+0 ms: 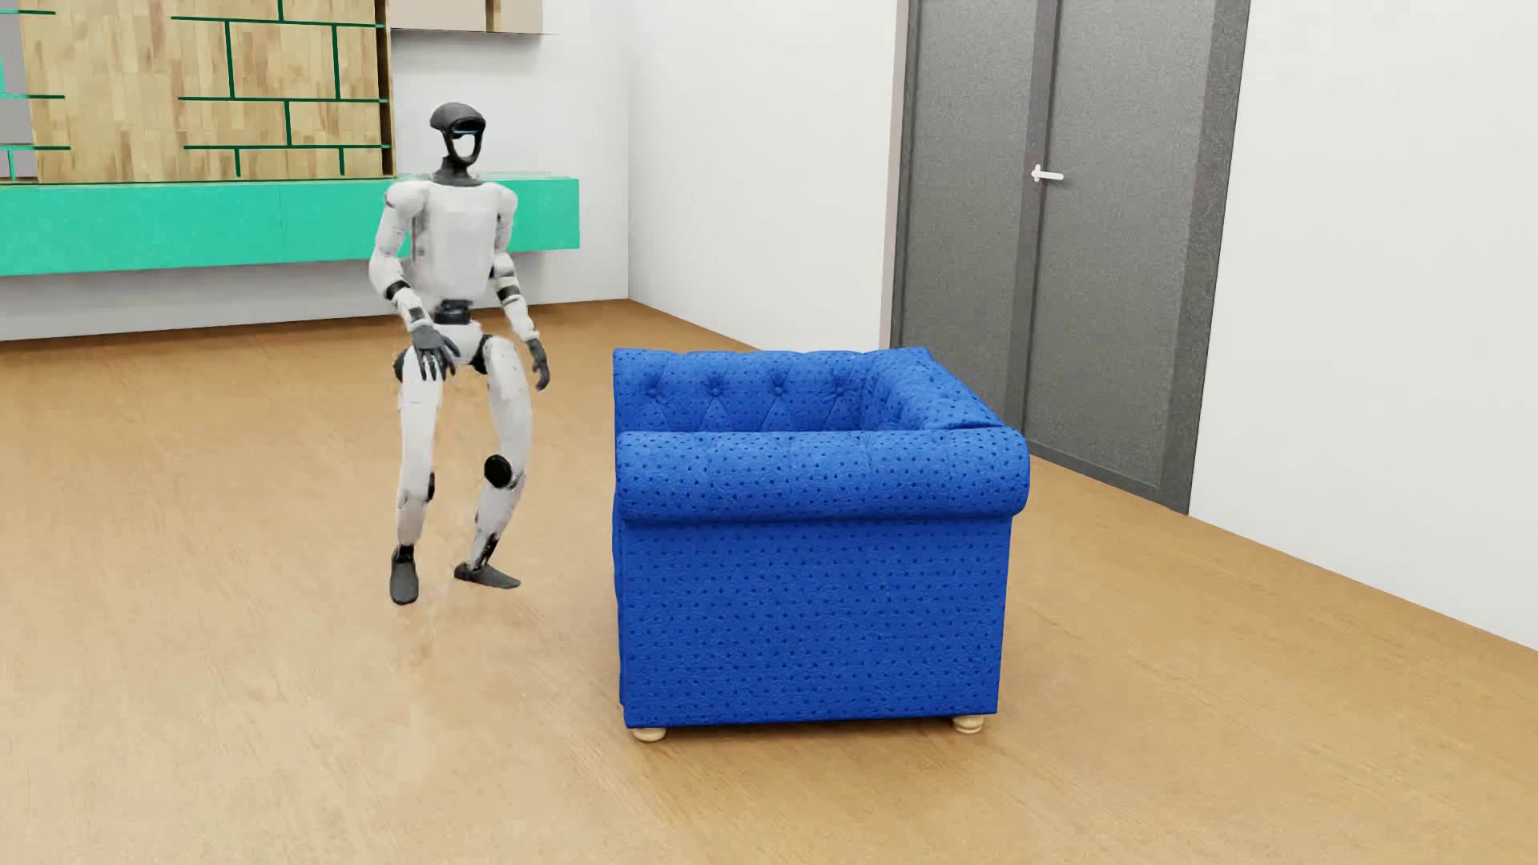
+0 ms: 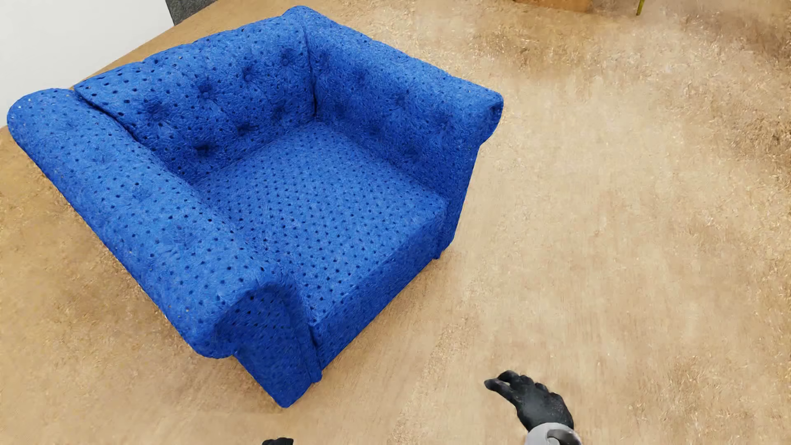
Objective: Approach the armchair
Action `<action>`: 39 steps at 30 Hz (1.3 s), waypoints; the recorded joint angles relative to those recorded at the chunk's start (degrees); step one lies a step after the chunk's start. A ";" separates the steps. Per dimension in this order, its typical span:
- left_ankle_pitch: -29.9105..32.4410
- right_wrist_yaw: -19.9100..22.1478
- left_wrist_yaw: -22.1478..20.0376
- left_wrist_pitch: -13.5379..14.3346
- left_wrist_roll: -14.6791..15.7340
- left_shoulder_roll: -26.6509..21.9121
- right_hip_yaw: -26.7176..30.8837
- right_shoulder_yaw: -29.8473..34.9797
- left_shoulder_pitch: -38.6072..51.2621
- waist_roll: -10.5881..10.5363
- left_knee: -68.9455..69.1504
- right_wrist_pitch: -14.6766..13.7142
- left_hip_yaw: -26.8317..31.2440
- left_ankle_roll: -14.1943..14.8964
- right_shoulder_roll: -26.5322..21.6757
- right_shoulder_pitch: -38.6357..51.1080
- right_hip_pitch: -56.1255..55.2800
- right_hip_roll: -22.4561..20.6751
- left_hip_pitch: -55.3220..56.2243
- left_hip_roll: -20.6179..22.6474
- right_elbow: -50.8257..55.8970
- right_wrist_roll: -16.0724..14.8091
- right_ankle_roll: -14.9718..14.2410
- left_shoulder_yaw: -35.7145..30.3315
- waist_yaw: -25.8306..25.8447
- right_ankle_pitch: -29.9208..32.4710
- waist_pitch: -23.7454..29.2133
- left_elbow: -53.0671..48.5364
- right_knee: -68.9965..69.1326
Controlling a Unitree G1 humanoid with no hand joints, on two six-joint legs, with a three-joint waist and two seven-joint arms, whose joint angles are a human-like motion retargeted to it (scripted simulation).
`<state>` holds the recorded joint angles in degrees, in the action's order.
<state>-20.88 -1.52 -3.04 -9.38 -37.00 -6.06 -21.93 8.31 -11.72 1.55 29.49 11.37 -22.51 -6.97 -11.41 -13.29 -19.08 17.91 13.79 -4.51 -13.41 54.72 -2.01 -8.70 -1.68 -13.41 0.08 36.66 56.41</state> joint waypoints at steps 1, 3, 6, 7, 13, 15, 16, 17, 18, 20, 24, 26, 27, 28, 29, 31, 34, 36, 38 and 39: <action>0.40 -0.33 0.76 -0.45 -0.38 -0.66 2.11 -0.46 0.56 0.32 -0.44 0.57 1.65 0.70 0.44 -0.25 -1.85 0.89 -0.72 0.68 -4.29 -1.97 -1.11 -0.90 0.24 0.15 0.01 1.29 1.92; 0.79 -0.78 1.02 -1.37 -0.42 -1.15 6.64 -0.38 1.46 0.77 -2.26 1.98 4.73 2.10 0.25 -0.56 -3.85 2.20 -2.29 1.90 -13.21 -5.50 -4.14 -1.12 0.56 0.13 -0.13 3.19 -2.00; 0.61 -1.39 -1.10 -0.49 1.04 -0.83 18.80 -0.13 1.25 1.61 -4.95 5.85 10.12 4.52 0.42 -3.17 -2.88 0.16 -3.73 3.26 -22.99 -10.33 -5.80 2.53 1.14 1.44 -0.53 4.27 -19.88; 0.70 -1.00 -1.74 -0.21 1.46 -0.67 27.52 -0.09 1.37 2.04 -5.45 7.27 12.50 5.65 1.41 -4.25 -1.61 -2.97 -3.67 3.58 -26.00 -12.12 -7.69 3.85 1.48 4.59 -0.72 4.67 -26.27; 1.96 -7.91 -5.79 -1.16 3.73 -0.90 20.21 7.97 2.85 4.58 -5.78 7.57 25.83 13.42 4.60 -8.78 2.99 -4.35 1.74 1.92 -33.57 -14.41 -6.95 13.50 0.78 0.64 -0.67 4.37 -33.64; 2.77 -7.59 -6.53 -0.73 4.93 0.01 16.60 11.46 1.80 4.06 -6.11 7.43 29.31 14.95 3.34 -5.74 3.07 -6.60 3.56 -0.27 -34.32 -13.04 -5.20 16.19 0.50 -0.19 -0.34 3.18 -34.03; 2.83 -6.53 -5.92 -0.28 4.58 0.29 14.99 12.64 1.09 3.58 -5.94 7.64 30.87 15.18 2.25 -3.80 2.90 -7.95 4.82 -1.53 -34.11 -12.52 -4.30 16.85 0.46 -0.50 -0.14 2.72 -33.94; 3.16 -5.19 -4.82 0.34 3.60 0.34 13.63 12.82 0.18 3.02 -5.12 7.61 32.25 14.76 0.72 -1.88 2.63 -9.16 6.16 -2.48 -33.27 -12.32 -3.48 16.85 0.44 -0.84 0.17 2.19 -33.68; 3.53 -3.01 -3.60 0.57 2.01 0.66 12.54 11.84 -0.23 2.41 -3.64 7.94 33.06 13.23 -0.33 -0.24 2.28 -10.14 7.64 -3.22 -31.70 -12.52 -2.76 16.34 0.39 -1.15 0.50 2.04 -33.28; 4.34 3.32 -0.87 0.48 -0.15 1.42 11.12 6.38 -0.93 0.99 2.11 8.78 22.25 6.71 -1.16 2.76 1.62 -11.43 10.73 -7.05 -27.95 -15.70 -1.66 15.70 0.35 -1.51 1.01 2.50 -32.37; 1.48 10.07 -0.64 -0.92 -0.39 3.55 11.25 -1.97 -1.89 -0.73 13.05 5.58 14.85 11.21 -2.76 6.28 1.23 -12.67 11.56 -0.70 -19.74 -21.92 -0.17 16.92 -0.61 -2.06 0.76 2.68 -31.51; -0.64 11.00 0.89 -1.68 -1.19 3.40 11.36 -3.71 -1.85 -1.33 4.48 3.64 5.36 5.66 -3.00 6.28 1.40 -13.15 6.29 -2.52 -15.35 -22.07 0.36 16.17 -0.21 -1.73 0.05 3.52 -32.02; -0.88 11.43 1.29 -2.05 -1.62 3.22 11.72 -4.49 -1.54 -1.48 0.31 3.15 5.16 5.60 -2.72 6.02 1.02 -13.18 4.07 -1.78 -13.77 -21.86 0.57 15.32 -0.19 -2.13 -0.13 4.21 -31.18; -1.00 11.38 1.53 -2.20 -2.45 2.72 12.26 -4.75 -1.14 -1.48 -3.15 2.86 5.03 6.09 -2.45 5.69 -0.30 -13.01 2.27 -1.12 -12.73 -21.13 0.73 13.76 -0.07 -2.72 -0.11 4.87 -28.53; -0.78 10.48 1.85 -1.99 -3.43 1.92 12.99 -4.16 -0.76 -1.33 -5.51 2.71 4.62 6.70 -2.46 5.45 -2.63 -12.57 1.00 -0.71 -12.35 -19.40 -0.16 11.73 0.11 -2.80 0.06 5.22 -23.99; -0.26 6.58 2.15 -1.11 -4.33 -0.02 15.76 -1.74 0.03 -0.83 -6.90 2.91 3.77 7.62 -3.12 4.97 -7.98 -11.12 -0.10 -0.22 -13.54 -13.86 -7.17 8.00 0.41 -3.11 0.47 5.08 -13.60; 1.07 1.20 0.60 -1.23 -2.51 -2.08 11.44 -1.12 1.75 -0.27 -8.65 5.08 5.45 8.70 -1.55 2.84 -10.61 -1.31 -0.97 0.43 -18.93 -10.52 -3.21 6.53 0.51 -1.96 0.41 3.61 -8.75; 1.88 -1.05 -1.33 -0.70 0.19 -2.04 6.78 -1.58 1.78 -0.20 -9.72 6.92 7.46 9.61 -0.50 1.17 -8.35 5.80 -1.52 0.65 -22.98 -10.38 -1.43 7.95 0.86 1.88 0.18 1.39 -15.52; 2.46 -2.44 -2.69 0.92 1.87 -1.47 7.72 -0.54 1.00 -0.17 -10.78 8.08 9.46 10.80 -0.05 0.36 -5.37 7.59 -2.58 0.41 -27.34 -10.53 0.71 9.68 1.22 6.35 -0.02 -0.25 -24.77; 2.54 -3.35 -2.84 1.37 2.30 -1.43 9.94 0.14 0.56 -0.12 -11.01 8.17 10.30 11.56 -0.05 0.04 -3.81 7.07 -3.11 -0.08 -29.18 -10.82 -0.66 9.98 1.32 9.26 -0.12 -0.55 -28.76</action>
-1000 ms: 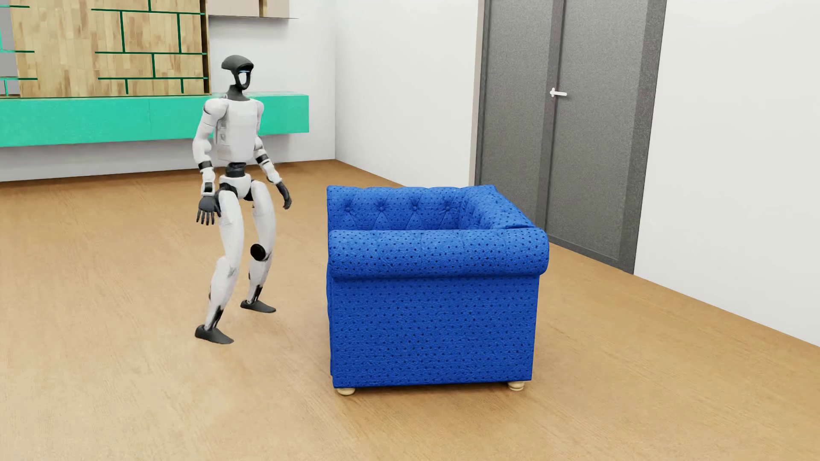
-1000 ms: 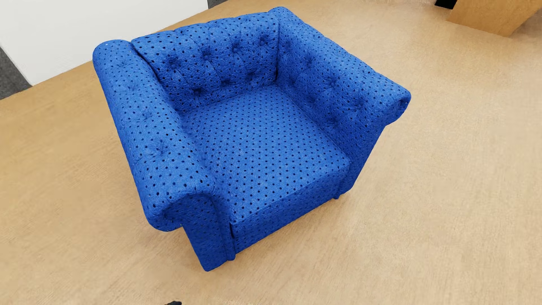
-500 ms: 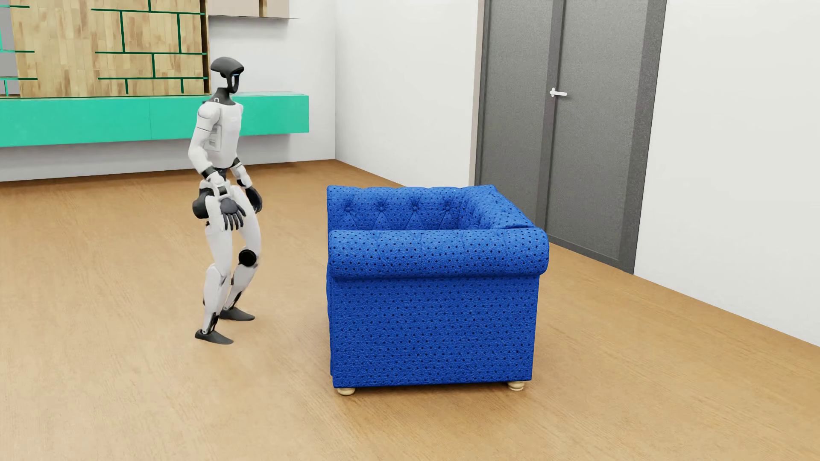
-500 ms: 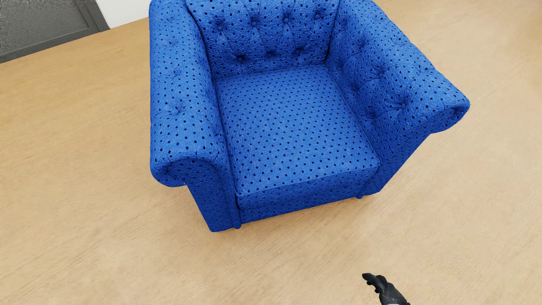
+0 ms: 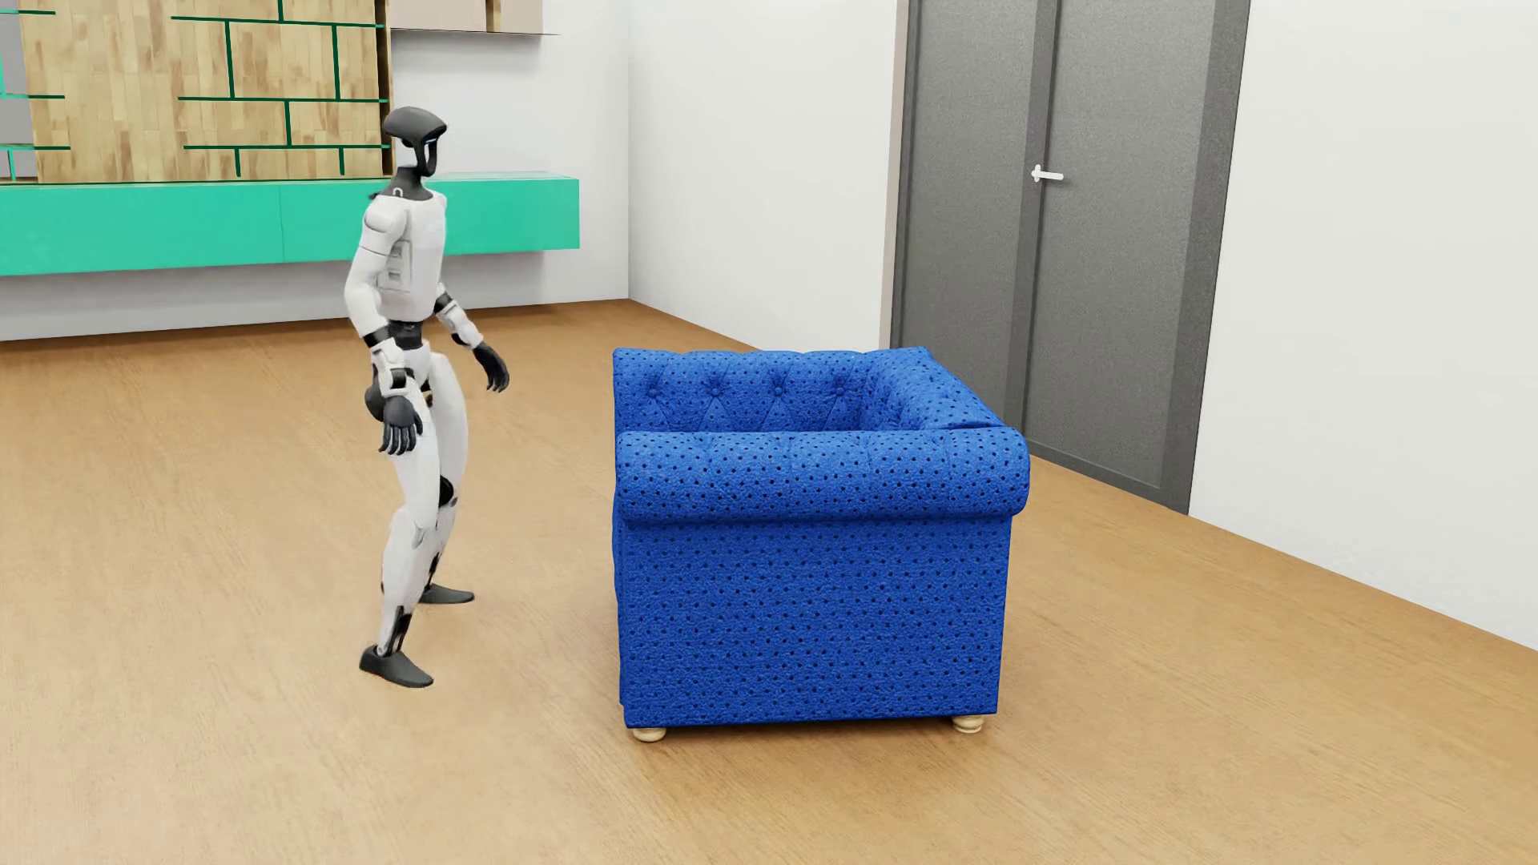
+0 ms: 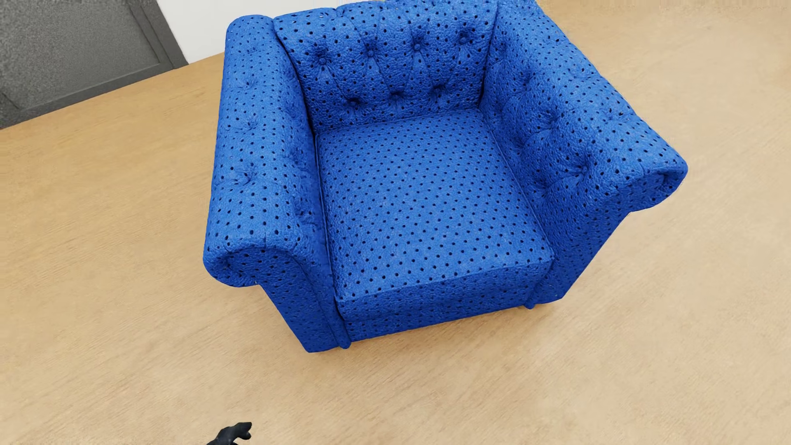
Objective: Approach the armchair
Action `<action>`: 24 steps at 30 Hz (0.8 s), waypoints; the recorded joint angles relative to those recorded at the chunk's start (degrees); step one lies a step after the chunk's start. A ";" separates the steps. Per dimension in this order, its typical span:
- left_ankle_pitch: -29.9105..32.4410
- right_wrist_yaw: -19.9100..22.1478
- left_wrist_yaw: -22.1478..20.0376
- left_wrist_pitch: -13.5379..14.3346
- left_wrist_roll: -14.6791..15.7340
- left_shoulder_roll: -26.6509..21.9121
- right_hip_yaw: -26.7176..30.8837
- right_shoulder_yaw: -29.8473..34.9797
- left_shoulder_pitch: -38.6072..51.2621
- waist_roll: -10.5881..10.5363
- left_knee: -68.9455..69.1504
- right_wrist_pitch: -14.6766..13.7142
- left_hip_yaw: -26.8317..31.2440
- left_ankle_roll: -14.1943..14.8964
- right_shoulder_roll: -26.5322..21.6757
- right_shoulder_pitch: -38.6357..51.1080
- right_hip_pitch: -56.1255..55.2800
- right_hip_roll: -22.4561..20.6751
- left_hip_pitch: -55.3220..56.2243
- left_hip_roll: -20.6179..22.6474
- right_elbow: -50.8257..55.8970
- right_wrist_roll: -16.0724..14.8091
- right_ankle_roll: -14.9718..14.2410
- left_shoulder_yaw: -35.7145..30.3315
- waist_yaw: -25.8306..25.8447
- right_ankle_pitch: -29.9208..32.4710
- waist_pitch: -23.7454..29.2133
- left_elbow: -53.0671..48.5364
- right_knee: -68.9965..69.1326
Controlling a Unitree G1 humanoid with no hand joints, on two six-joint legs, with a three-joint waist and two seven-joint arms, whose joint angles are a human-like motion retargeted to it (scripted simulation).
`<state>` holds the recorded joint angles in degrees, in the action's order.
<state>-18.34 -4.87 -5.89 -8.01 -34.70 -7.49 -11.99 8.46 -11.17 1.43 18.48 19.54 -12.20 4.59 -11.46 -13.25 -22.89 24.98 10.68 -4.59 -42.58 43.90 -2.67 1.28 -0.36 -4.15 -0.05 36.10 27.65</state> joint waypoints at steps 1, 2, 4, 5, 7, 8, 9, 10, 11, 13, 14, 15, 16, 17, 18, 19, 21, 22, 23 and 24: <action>0.02 -0.82 0.19 0.04 0.04 -0.16 1.31 0.55 -0.37 0.13 0.01 0.03 0.70 0.97 0.07 -0.21 1.82 -0.80 -0.41 -0.82 -1.37 -0.40 -4.70 0.10 0.01 1.65 -0.12 0.06 -2.39; 0.03 -1.12 0.51 -0.29 -0.24 -0.42 0.66 0.87 -0.68 0.33 0.36 0.08 1.40 2.13 0.29 -0.32 3.46 -1.48 -0.64 -1.97 -2.20 -0.84 -7.30 0.22 -0.05 -0.28 -0.21 0.36 -3.24; 0.46 0.55 0.56 -1.73 -0.31 -1.14 -2.31 1.38 -1.10 0.47 1.85 0.47 3.00 4.20 1.87 0.16 5.87 -4.02 -0.46 -5.45 -2.68 -1.54 -7.75 0.51 -0.06 -4.67 -0.25 1.31 -3.28; 0.94 1.91 0.62 -2.34 -0.07 -1.45 -3.39 1.65 -1.65 0.23 3.17 -0.10 3.65 4.70 2.27 0.43 6.37 -6.04 0.13 -7.72 -2.67 -1.95 -6.34 1.08 -0.04 -6.03 -0.20 1.65 -2.78; 3.24 3.93 1.31 -3.62 -0.19 -0.73 -4.89 3.50 -2.36 -0.60 6.17 -0.93 4.71 4.31 2.75 1.87 7.02 -10.26 1.78 -12.12 -2.34 -2.38 -4.26 1.89 -0.19 -8.18 -0.13 2.66 -2.28; 4.70 4.18 2.05 -4.34 -0.82 0.02 -5.72 4.70 -2.41 -1.04 7.36 -1.20 4.91 3.27 2.77 3.14 7.56 -12.23 2.56 -14.01 -2.23 -2.51 -3.28 1.67 -0.32 -8.87 -0.11 3.00 -2.59; 6.07 4.39 2.97 -4.56 -1.56 0.49 -6.61 5.65 -2.53 -1.44 8.34 -1.41 4.46 0.90 2.64 4.38 8.32 -14.05 3.40 -15.92 -2.04 -2.81 -2.32 1.55 -0.45 -9.20 -0.10 3.24 -3.34; 7.91 4.88 3.50 -4.69 -2.18 1.02 -7.52 6.15 -2.54 -1.81 9.21 -1.41 1.93 -2.21 2.48 5.47 9.12 -15.56 4.06 -17.79 -1.77 -3.36 -1.46 1.70 -0.51 -9.36 -0.11 3.51 -4.32; 9.31 5.62 3.44 -4.94 -2.56 1.68 -8.37 6.31 -2.39 -2.15 9.86 -1.22 -2.50 -5.70 2.32 6.38 9.72 -16.73 4.39 -19.76 -1.47 -4.05 -0.71 2.09 -0.55 -9.52 -0.14 3.86 -5.03; 7.04 6.99 2.64 -4.57 -2.96 2.33 -9.22 6.82 -2.60 -2.46 12.71 -1.07 -3.72 -4.39 1.65 8.36 9.90 -17.99 5.83 -18.60 -1.71 -5.47 0.50 3.36 -1.15 -10.35 -0.15 4.12 -4.62; 4.76 7.18 2.09 -4.47 -3.29 2.63 -9.45 7.29 -2.43 -2.42 14.62 -1.18 -0.92 0.67 1.02 9.05 9.76 -18.17 7.00 -15.74 -1.66 -5.98 0.99 3.77 -1.46 -10.88 -0.16 4.20 -3.97; 2.42 7.23 2.04 -4.36 -3.59 2.77 -9.78 7.72 -2.22 -2.33 15.92 -1.31 2.31 4.81 0.32 9.54 9.72 -18.23 7.91 -12.23 -1.49 -6.44 1.42 4.05 -1.61 -11.33 -0.22 4.23 -3.50; 0.45 7.39 2.68 -4.23 -3.78 2.74 -10.25 7.92 -2.00 -2.20 16.41 -1.38 6.04 7.12 -0.34 9.79 9.87 -18.22 8.43 -8.15 -1.23 -6.94 1.82 4.17 -1.64 -11.66 -0.33 4.26 -3.34; -0.89 7.72 3.71 -4.08 -3.86 2.54 -11.01 7.83 -1.77 -2.14 16.18 -1.35 5.95 6.39 -0.82 9.80 10.18 -18.16 8.30 -6.26 -0.94 -7.52 2.19 4.15 -1.40 -11.91 -0.50 4.32 -3.40; -1.67 8.16 4.59 -3.99 -3.94 2.32 -11.85 7.52 -1.51 -2.19 14.63 -1.22 1.77 4.07 -1.14 9.66 10.65 -18.13 7.21 -6.66 -0.69 -8.18 2.50 4.02 -1.05 -11.98 -0.73 4.40 -3.82; -1.05 8.63 4.96 -3.99 -4.10 2.17 -12.45 7.20 -1.27 -2.27 11.94 -1.02 -1.90 0.12 -1.32 9.47 11.16 -18.20 5.69 -6.94 -0.59 -8.83 2.75 3.88 -0.88 -11.95 -0.98 4.51 -4.46; 0.04 9.10 4.38 -4.68 -4.24 2.57 -13.08 7.09 -0.44 -2.35 6.39 -0.41 -4.41 -2.47 -1.38 8.84 12.14 -18.30 2.69 -6.44 -0.90 -9.75 3.03 3.80 -0.91 -11.75 -1.38 4.87 -5.59; 0.76 8.87 4.13 -4.93 -4.11 2.80 -13.37 7.33 -0.07 -2.32 4.48 0.00 -4.07 -2.06 -1.28 8.52 12.60 -18.20 1.72 -5.90 -1.33 -9.96 3.05 3.75 -0.95 -11.71 -1.49 5.01 -6.01; 1.36 8.35 4.11 -4.91 -4.02 2.85 -13.74 7.78 0.19 -2.25 3.13 0.32 -3.82 -1.33 -1.07 8.25 12.98 -18.02 1.06 -5.50 -1.94 -10.06 3.02 3.55 -0.93 -11.69 -1.56 5.02 -6.32; 1.79 7.65 4.19 -4.72 -4.00 2.77 -14.14 8.41 0.37 -2.19 2.29 0.49 -3.58 -0.61 -0.82 8.02 13.26 -17.80 0.71 -5.17 -2.57 -10.04 2.99 3.27 -0.88 -11.65 -1.62 4.90 -6.58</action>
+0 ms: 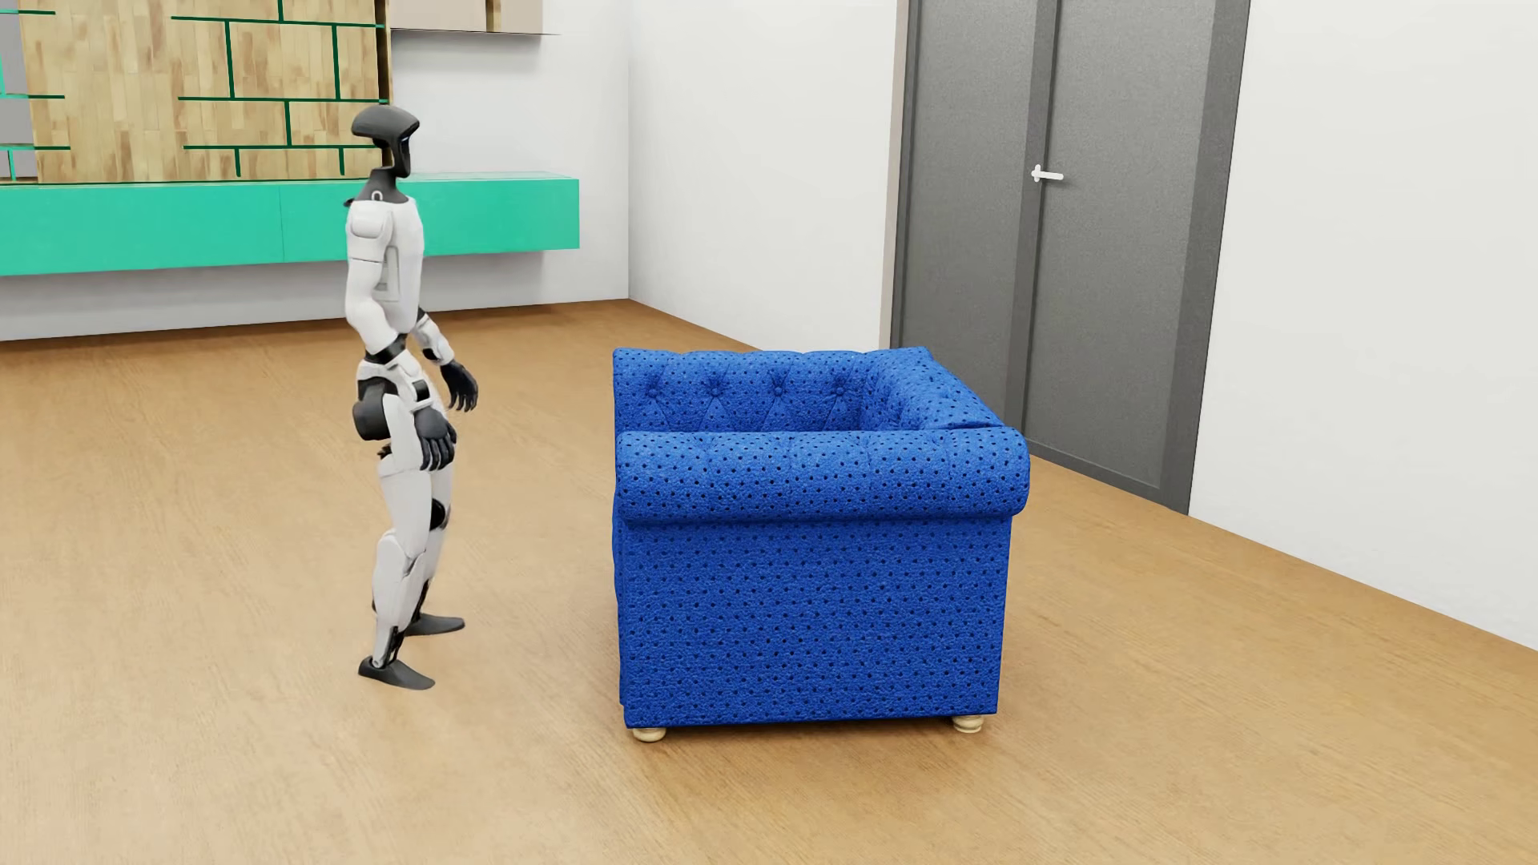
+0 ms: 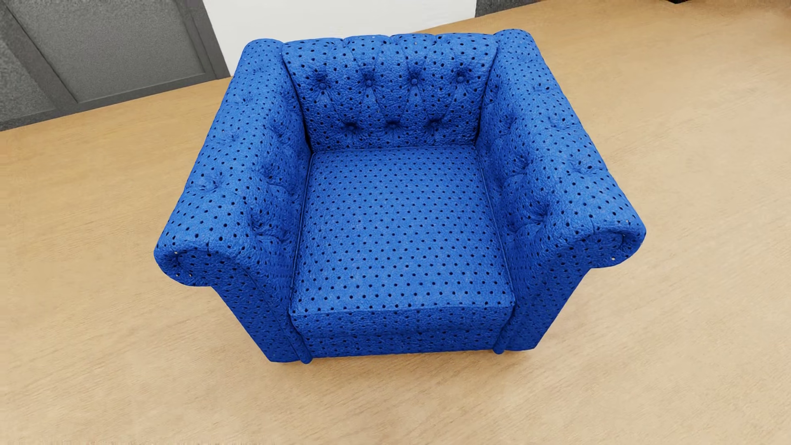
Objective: Approach the armchair
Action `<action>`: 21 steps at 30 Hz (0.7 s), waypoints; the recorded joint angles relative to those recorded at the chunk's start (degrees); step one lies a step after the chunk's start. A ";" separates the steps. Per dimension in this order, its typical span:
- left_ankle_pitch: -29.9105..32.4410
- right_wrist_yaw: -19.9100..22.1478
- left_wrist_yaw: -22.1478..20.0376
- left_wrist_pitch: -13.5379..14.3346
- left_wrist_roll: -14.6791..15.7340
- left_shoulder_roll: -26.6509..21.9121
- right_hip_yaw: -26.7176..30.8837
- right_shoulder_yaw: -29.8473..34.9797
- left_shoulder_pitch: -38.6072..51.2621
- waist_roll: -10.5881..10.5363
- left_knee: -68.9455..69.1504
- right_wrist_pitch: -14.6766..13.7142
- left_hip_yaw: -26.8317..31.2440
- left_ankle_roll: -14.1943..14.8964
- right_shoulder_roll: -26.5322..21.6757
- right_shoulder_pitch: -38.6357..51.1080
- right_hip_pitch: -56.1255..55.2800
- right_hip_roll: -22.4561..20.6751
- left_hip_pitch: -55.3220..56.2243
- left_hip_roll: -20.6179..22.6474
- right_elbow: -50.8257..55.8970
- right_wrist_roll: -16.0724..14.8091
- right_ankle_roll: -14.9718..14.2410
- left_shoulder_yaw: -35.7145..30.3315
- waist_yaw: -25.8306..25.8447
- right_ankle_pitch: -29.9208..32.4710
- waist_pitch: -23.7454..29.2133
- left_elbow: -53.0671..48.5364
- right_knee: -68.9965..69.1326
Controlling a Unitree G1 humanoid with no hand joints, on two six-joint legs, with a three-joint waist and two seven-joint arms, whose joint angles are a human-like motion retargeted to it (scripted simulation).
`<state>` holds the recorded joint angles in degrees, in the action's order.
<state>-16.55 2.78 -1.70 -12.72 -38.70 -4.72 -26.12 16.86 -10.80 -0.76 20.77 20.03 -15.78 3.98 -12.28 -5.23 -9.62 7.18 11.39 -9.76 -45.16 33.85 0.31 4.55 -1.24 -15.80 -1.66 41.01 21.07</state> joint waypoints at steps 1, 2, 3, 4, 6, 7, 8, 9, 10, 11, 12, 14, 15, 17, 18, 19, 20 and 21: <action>0.26 -0.74 0.01 0.25 0.06 -0.06 -0.44 0.78 0.13 0.02 -0.44 0.02 0.34 0.36 0.21 -0.22 0.19 0.25 -0.05 0.32 -0.56 0.15 -0.01 -0.18 0.05 0.07 -0.04 -0.23 -0.22; 0.46 -1.41 -0.16 0.45 0.25 -0.02 -0.95 1.60 0.21 0.01 -0.63 -0.07 0.79 0.28 0.37 -0.45 0.34 0.50 0.08 0.66 -1.04 0.39 0.04 -0.15 0.09 0.18 -0.06 -0.49 -0.41; 0.57 -2.01 -0.49 0.54 0.48 0.10 -1.40 2.37 0.25 -0.04 -0.66 -0.15 1.23 0.18 0.52 -0.66 0.40 0.70 0.30 0.92 -1.43 0.64 0.05 0.00 0.11 0.25 -0.06 -0.69 -0.52; 0.58 -2.49 -0.50 0.87 0.68 -0.16 -1.71 3.13 -0.25 -0.12 -0.52 -0.29 1.56 0.12 0.74 -0.39 0.36 0.84 0.54 1.06 -2.27 0.74 0.08 0.28 0.09 0.28 -0.05 -1.13 -0.50; 0.59 -3.10 -0.25 1.01 0.69 -0.44 -1.81 4.53 -1.11 -0.36 0.10 -0.52 1.70 0.04 1.08 0.24 -0.07 0.94 0.85 1.05 -3.50 1.03 0.21 0.33 -0.04 0.13 0.06 -1.68 -0.03; 0.51 -3.09 -0.15 1.00 0.69 -0.61 -1.67 4.96 -1.69 -0.48 0.31 -0.61 1.59 -0.01 1.24 0.64 -0.35 0.91 1.00 0.92 -3.87 1.10 0.28 0.37 -0.13 0.06 0.13 -1.91 0.27; 0.47 -2.95 -0.44 0.61 0.69 -0.44 -1.48 5.10 -1.86 -0.59 0.45 -0.60 1.43 -0.06 1.31 0.69 -0.62 0.84 1.13 0.79 -3.55 1.18 0.35 0.29 -0.21 0.04 0.22 -1.68 0.49; 0.46 -2.71 -0.54 0.32 0.78 -0.49 -1.27 5.10 -2.24 -0.70 0.57 -0.62 1.26 -0.11 1.37 0.84 -0.85 0.73 1.25 0.64 -3.15 1.20 0.41 0.27 -0.29 0.06 0.31 -1.39 0.60; 0.46 -2.42 -0.44 0.04 0.83 -0.65 -1.09 5.10 -2.62 -0.80 0.71 -0.76 1.12 -0.14 1.36 0.99 -1.05 0.61 1.40 0.48 -2.67 1.23 0.48 0.17 -0.36 0.12 0.37 -0.98 0.65; 0.47 -2.14 -0.28 -0.23 0.78 -0.85 -0.94 5.13 -2.94 -0.89 0.87 -0.98 1.02 -0.16 1.27 1.10 -1.25 0.47 1.58 0.32 -2.15 1.30 0.56 -0.02 -0.43 0.17 0.42 -0.45 0.69; 0.49 -1.87 -0.11 -0.49 0.70 -0.96 -0.81 5.16 -3.16 -0.97 0.97 -1.21 0.92 -0.17 1.11 1.18 -1.45 0.35 1.73 0.18 -1.62 1.37 0.64 -0.26 -0.48 0.19 0.46 0.15 0.76; 0.61 -1.24 0.67 -0.41 0.73 -1.45 -0.56 5.29 -4.13 -1.09 0.87 -1.62 0.73 -0.18 0.84 1.86 -1.81 0.14 1.87 -0.02 -1.53 1.27 0.81 -0.37 -0.56 0.21 0.53 0.70 0.88; 0.61 -1.00 0.83 -0.45 0.72 -1.44 -0.51 5.34 -4.28 -1.14 0.79 -1.72 0.70 -0.28 0.70 2.09 -1.97 0.06 1.93 -0.09 -1.46 1.26 0.91 -0.46 -0.59 0.21 0.57 0.91 0.93; 0.13 -0.80 0.85 -0.30 0.72 -1.35 -0.44 5.54 -4.41 -1.25 1.03 -1.75 0.77 -0.54 0.45 2.47 -2.42 -0.10 2.49 -0.38 -1.48 1.26 1.15 -0.65 -0.67 0.10 0.68 0.91 1.30; -0.18 -0.86 0.81 -0.17 0.76 -1.31 -0.40 5.72 -4.44 -1.30 1.50 -1.73 0.85 -0.67 0.36 2.67 -2.70 -0.19 2.86 -0.55 -1.62 1.26 1.31 -0.71 -0.71 -0.10 0.74 0.72 1.59; -0.58 -0.99 0.75 -0.02 0.80 -1.27 -0.36 5.96 -4.45 -1.35 2.11 -1.68 0.92 -0.61 0.26 2.87 -3.02 -0.25 3.29 -0.75 -1.83 1.27 1.49 -0.78 -0.75 -0.40 0.81 0.45 2.00; -0.96 -1.12 0.68 0.17 0.83 -1.24 -0.26 6.24 -4.46 -1.40 2.76 -1.62 1.00 -0.66 0.16 3.08 -3.43 -0.25 3.72 -0.92 -2.08 1.29 1.67 -0.87 -0.78 -0.79 0.89 0.10 2.63; -1.25 -1.23 0.57 0.36 0.88 -1.23 -0.08 6.52 -4.46 -1.44 3.36 -1.52 1.04 -0.84 0.08 3.29 -3.93 -0.20 4.10 -1.07 -2.36 1.27 1.83 -0.94 -0.82 -1.23 0.99 -0.27 3.46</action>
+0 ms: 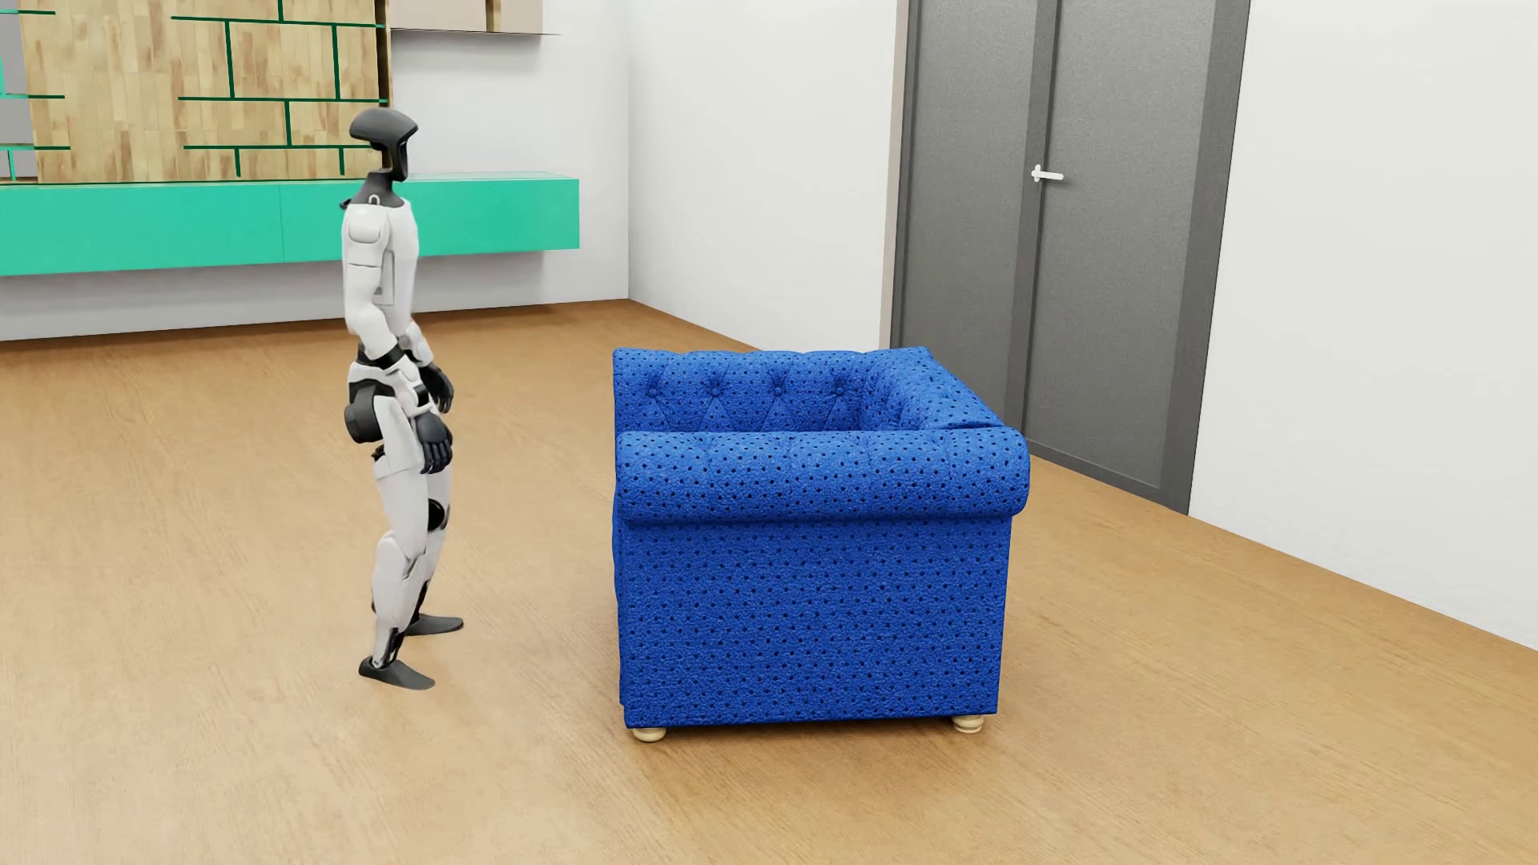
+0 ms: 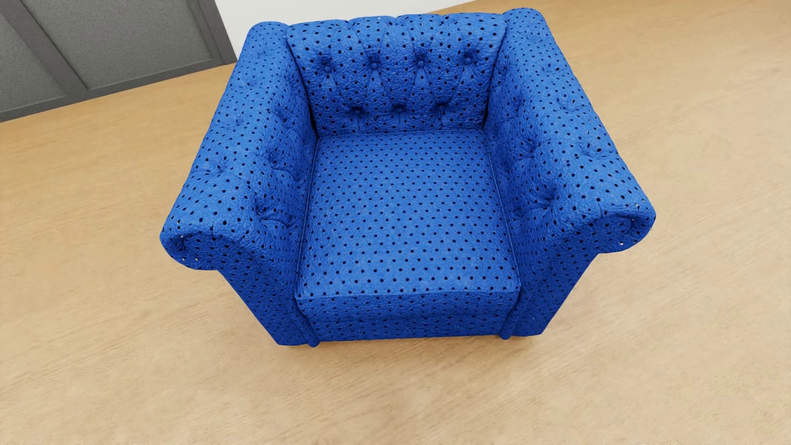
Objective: Approach the armchair
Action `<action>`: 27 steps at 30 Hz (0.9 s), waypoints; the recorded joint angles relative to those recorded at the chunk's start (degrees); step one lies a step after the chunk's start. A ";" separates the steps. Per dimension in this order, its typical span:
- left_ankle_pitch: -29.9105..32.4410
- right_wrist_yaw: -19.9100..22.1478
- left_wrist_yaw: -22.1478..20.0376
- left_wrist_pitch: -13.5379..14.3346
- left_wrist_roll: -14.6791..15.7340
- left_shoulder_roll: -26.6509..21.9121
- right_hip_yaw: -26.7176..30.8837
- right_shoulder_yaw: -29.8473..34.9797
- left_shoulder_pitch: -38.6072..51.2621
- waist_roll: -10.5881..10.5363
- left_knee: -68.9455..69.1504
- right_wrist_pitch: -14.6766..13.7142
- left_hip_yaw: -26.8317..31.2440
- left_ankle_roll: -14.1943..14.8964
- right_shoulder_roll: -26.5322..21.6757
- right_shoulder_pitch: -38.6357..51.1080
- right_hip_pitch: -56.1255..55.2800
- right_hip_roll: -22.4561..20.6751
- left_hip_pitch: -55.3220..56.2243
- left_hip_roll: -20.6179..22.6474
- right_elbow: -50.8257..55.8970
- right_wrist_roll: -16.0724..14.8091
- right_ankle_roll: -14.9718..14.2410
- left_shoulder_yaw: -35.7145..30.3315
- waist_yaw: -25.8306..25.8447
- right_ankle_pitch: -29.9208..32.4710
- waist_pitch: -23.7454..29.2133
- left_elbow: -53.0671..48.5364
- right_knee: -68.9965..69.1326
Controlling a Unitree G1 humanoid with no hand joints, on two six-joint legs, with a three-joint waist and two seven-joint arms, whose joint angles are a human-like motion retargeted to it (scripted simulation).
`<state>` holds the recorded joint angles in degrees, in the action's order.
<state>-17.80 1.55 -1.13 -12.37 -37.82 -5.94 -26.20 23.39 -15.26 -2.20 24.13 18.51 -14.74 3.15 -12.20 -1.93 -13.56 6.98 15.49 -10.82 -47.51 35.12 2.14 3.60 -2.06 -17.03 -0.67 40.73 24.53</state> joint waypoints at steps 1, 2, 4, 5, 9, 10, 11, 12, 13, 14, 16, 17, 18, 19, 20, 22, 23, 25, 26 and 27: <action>-0.17 -0.13 -0.16 0.12 0.07 0.03 0.25 0.26 0.01 -0.02 0.43 0.11 -0.03 -0.22 -0.04 0.22 -0.52 0.06 0.28 -0.10 -0.31 -0.11 0.14 -0.01 -0.04 -0.38 0.10 -0.33 0.83; -0.17 -0.28 -0.28 0.19 0.12 0.03 0.49 0.54 0.01 -0.02 0.64 0.20 -0.13 -0.31 -0.04 0.44 -0.94 0.08 0.45 -0.19 -0.65 -0.27 0.26 0.02 -0.08 -0.63 0.17 -0.57 1.45; -0.06 -0.49 -0.70 -0.31 0.05 0.31 0.67 1.01 0.84 0.03 1.26 0.41 -0.33 -0.21 -0.06 0.27 -1.37 -0.10 0.87 -0.61 -0.39 -0.31 0.53 -0.29 -0.12 -0.77 0.25 -0.32 1.93; 0.01 -0.35 -0.72 -0.32 0.09 0.16 0.74 1.09 1.01 0.03 2.44 0.42 -0.18 -0.04 0.09 0.18 -1.42 -0.35 1.50 -1.00 -0.23 -0.41 0.64 -0.33 -0.10 -0.79 0.31 -0.36 1.95; -0.01 -0.13 -1.22 -0.25 0.67 -0.24 1.37 1.64 1.00 -0.35 10.88 0.54 1.98 1.50 0.95 -0.02 -2.03 -1.29 5.31 -2.96 -0.20 -0.70 0.67 0.26 -0.20 -1.81 0.78 -1.20 3.78; 0.35 -0.29 -1.29 -0.29 0.86 -0.05 1.79 1.91 0.80 -0.47 12.12 0.71 2.17 1.84 1.05 0.11 -2.10 -1.40 5.67 -3.28 -0.48 -0.76 0.57 0.46 -0.28 -1.90 0.87 -1.36 4.12; 0.44 -0.42 -1.22 -0.35 0.96 0.15 2.21 2.16 0.59 -0.55 12.59 0.87 2.11 1.89 1.13 0.22 -2.11 -1.46 5.64 -3.43 -0.79 -0.83 0.43 0.56 -0.36 -1.92 0.92 -1.40 4.29; 0.42 -0.48 -1.02 -0.39 0.93 0.32 2.51 2.29 0.44 -0.60 12.29 0.95 1.78 1.82 1.16 0.21 -1.94 -1.47 5.23 -3.43 -1.00 -0.95 0.25 0.48 -0.39 -1.81 0.91 -1.32 4.11; 0.02 -0.41 -0.81 -0.41 0.78 0.41 2.65 2.31 0.39 -0.64 11.05 0.92 0.98 1.53 1.14 0.03 -1.66 -1.47 4.37 -3.33 -1.02 -1.13 0.06 0.26 -0.37 -1.62 0.84 -1.14 3.68; -0.61 -0.21 -0.71 -0.43 0.62 0.47 2.64 2.25 0.43 -0.67 9.26 0.82 0.11 1.18 1.09 -0.29 -1.29 -1.43 3.21 -3.14 -0.88 -1.32 -0.15 0.05 -0.32 -1.37 0.74 -0.91 3.14; -1.41 0.02 -0.75 -0.51 0.50 0.74 2.40 2.09 0.69 -0.65 5.13 0.81 -1.06 0.62 0.89 -1.04 -0.51 -1.06 0.74 -2.21 -0.62 -1.66 -0.57 -0.09 -0.20 -0.83 0.52 -0.43 2.10; -1.23 -0.07 -0.77 -0.54 0.46 0.90 2.14 1.97 0.92 -0.56 3.44 1.00 -1.26 0.40 0.78 -1.38 -0.12 -0.65 -0.21 -1.55 -0.64 -1.84 -0.79 -0.18 -0.16 -0.59 0.45 -0.20 1.66; -0.77 -0.22 -0.73 -0.50 0.35 0.99 1.87 1.89 1.17 -0.40 2.21 1.22 -1.22 0.20 0.70 -1.68 0.29 -0.17 -0.86 -0.82 -0.75 -1.99 -1.05 -0.38 -0.13 -0.38 0.41 -0.04 1.26; -0.49 -0.43 -0.72 -0.37 0.23 0.99 1.70 1.93 1.37 -0.21 1.30 1.36 -1.04 0.01 0.69 -1.93 0.67 0.24 -1.33 -0.14 -0.88 -2.07 -1.37 -0.56 -0.11 -0.21 0.38 -0.05 0.90; -0.30 -0.68 -0.84 -0.16 0.23 0.98 1.39 2.11 1.49 -0.02 0.56 1.38 -0.85 -0.16 0.68 -2.09 1.06 0.67 -1.69 0.49 -0.97 -2.07 -1.63 -0.56 -0.12 0.03 0.35 -0.29 0.46; 0.00 -0.86 -1.33 0.12 0.64 1.19 0.74 2.62 1.53 0.31 -0.65 1.31 -0.50 -0.48 0.56 -2.20 1.75 1.51 -2.23 1.66 -0.98 -1.94 -2.14 -0.09 -0.19 0.53 0.27 -1.00 -0.43; 0.11 -0.77 -1.43 0.06 0.84 1.33 0.36 2.76 1.54 0.44 -1.10 1.37 -0.32 -0.63 0.53 -2.16 1.99 1.96 -2.36 2.18 -0.98 -1.91 -2.36 0.16 -0.25 0.73 0.23 -1.19 -0.75; 0.20 -0.71 -1.34 -0.13 0.79 1.40 -0.15 2.94 1.51 0.67 -1.61 1.37 0.02 -0.88 0.54 -1.87 2.28 2.72 -2.44 3.06 -0.84 -1.90 -2.80 0.29 -0.35 1.01 0.15 -1.18 -1.13; 0.19 -0.69 -1.24 -0.21 0.72 1.40 -0.31 3.04 1.47 0.77 -1.78 1.25 0.15 -1.00 0.51 -1.66 2.39 3.06 -2.47 3.45 -0.65 -1.89 -3.01 0.27 -0.39 1.09 0.12 -1.06 -1.24; 0.18 -0.60 -1.15 -0.36 0.70 1.42 -0.43 3.10 1.42 0.87 -1.98 1.13 0.26 -1.13 0.45 -1.42 2.52 3.37 -2.55 3.83 -0.41 -1.88 -3.23 0.29 -0.42 1.17 0.09 -0.87 -1.37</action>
<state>-17.62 0.95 -2.28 -12.73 -37.12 -4.53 -26.63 26.49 -13.84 -1.33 22.14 19.64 -14.48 2.01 -11.75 -3.36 -11.04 10.35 12.94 -7.00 -47.92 33.23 -1.09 3.90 -2.48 -15.87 -0.58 39.86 23.16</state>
